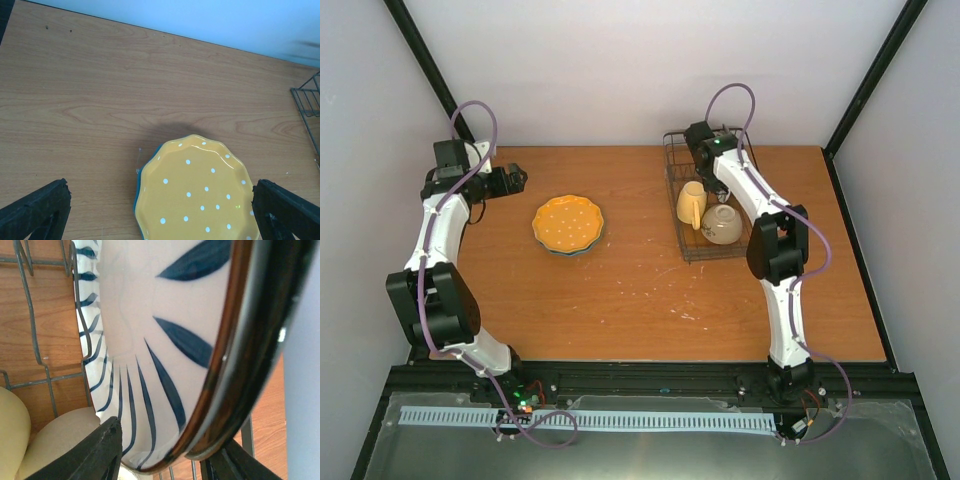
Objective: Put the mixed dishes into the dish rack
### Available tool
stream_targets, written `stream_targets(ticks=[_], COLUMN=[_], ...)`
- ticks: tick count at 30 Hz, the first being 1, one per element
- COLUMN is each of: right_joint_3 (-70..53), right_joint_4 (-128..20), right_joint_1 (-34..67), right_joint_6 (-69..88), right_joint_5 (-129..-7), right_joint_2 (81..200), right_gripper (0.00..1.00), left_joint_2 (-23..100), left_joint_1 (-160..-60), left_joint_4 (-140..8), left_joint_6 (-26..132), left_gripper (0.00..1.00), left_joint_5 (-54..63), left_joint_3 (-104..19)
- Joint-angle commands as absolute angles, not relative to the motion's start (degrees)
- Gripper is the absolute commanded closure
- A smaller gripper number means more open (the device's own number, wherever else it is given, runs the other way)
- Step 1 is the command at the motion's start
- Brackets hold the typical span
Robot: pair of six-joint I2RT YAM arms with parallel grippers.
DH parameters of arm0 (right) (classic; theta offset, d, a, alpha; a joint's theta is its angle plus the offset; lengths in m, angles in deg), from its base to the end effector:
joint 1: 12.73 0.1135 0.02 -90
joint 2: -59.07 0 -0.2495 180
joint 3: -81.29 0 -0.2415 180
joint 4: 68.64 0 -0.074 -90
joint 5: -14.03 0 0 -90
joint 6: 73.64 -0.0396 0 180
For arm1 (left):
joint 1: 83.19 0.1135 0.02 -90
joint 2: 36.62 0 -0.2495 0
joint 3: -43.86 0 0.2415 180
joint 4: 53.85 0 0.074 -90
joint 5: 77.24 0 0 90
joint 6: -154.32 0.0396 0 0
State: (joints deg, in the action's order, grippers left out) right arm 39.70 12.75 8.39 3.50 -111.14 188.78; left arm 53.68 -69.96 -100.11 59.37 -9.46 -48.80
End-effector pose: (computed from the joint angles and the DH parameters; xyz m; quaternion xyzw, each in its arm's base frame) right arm 0.4278 0.1408 0.2404 -0.0225 0.9432 -0.2437 0.2245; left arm 0.3367 0.0638 0.2962 -0.0681 0.9035 -0.1491 0.3960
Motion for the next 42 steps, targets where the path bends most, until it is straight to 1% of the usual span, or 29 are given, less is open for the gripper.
stream_targets(ticks=[1, 6, 10, 14, 18, 23, 27, 29, 31, 33, 35, 37, 42], right_joint_3=[39.39, 36.44, 33.59, 28.01, 20.33, 13.66, 10.99, 10.19, 9.34, 8.68, 8.50, 8.44, 8.50], right_joint_4=[7.83, 1.64, -4.20, -12.82, -22.57, -28.60, -27.41, -26.78, -26.34, -26.24, -26.14, -25.94, -25.96], right_joint_1=[8.60, 8.71, 8.71, 8.71, 8.62, 8.58, 8.49, 8.54, 8.54, 8.54, 8.52, 8.54, 8.54], right_joint_6=[3.37, 4.41, 5.03, 5.68, 7.77, 9.30, 8.25, 7.31, 6.61, 6.00, 5.82, 5.49, 5.79], right_joint_5=[-112.76, -114.60, -115.03, -114.85, -114.51, -115.70, -114.87, -113.65, -111.97, -110.29, -108.39, -106.84, -104.97], right_joint_2=[184.51, 177.70, 171.44, 162.83, 154.76, 148.71, 147.06, 146.60, 146.24, 146.05, 146.07, 146.20, 146.13], right_gripper=[0.57, 0.52, 0.51, 0.48, 0.43, 0.40, 0.39, 0.39, 0.39, 0.39, 0.39, 0.39, 0.39], left_joint_2=[53.69, 53.42, 53.53, 54.25, 54.83, 58.23, 61.50, 62.41, 63.46, 64.46, 65.40, 65.88, 68.10], left_joint_1=[-69.76, -69.79, -69.53, -67.75, -64.43, -62.90, -62.97, -62.91, -62.98, -62.98, -63.06, -63.07, -63.60], left_joint_4=[-100.01, -99.36, -98.78, -98.17, -96.98, -100.25, -102.24, -103.09, -104.46, -105.72, -106.64, -106.62, -106.23], left_joint_6=[59.87, 58.84, 56.86, 53.22, 50.31, 52.38, 53.41, 53.83, 54.69, 55.74, 56.62, 57.20, 57.81], left_gripper=[0.00, 0.00, 0.00, 0.00, 0.00, 0.01, 0.07, 0.14, 0.27, 0.32, 0.31, 0.27, 0.26], left_joint_5=[-9.69, -9.80, -11.17, -15.34, -22.90, -27.23, -30.23, -30.44, -29.42, -28.26, -26.58, -25.09, -23.93], left_joint_3=[-51.00, -50.49, -50.24, -49.17, -46.94, -44.72, -42.38, -41.38, -41.19, -41.22, -41.43, -41.53, -42.50])
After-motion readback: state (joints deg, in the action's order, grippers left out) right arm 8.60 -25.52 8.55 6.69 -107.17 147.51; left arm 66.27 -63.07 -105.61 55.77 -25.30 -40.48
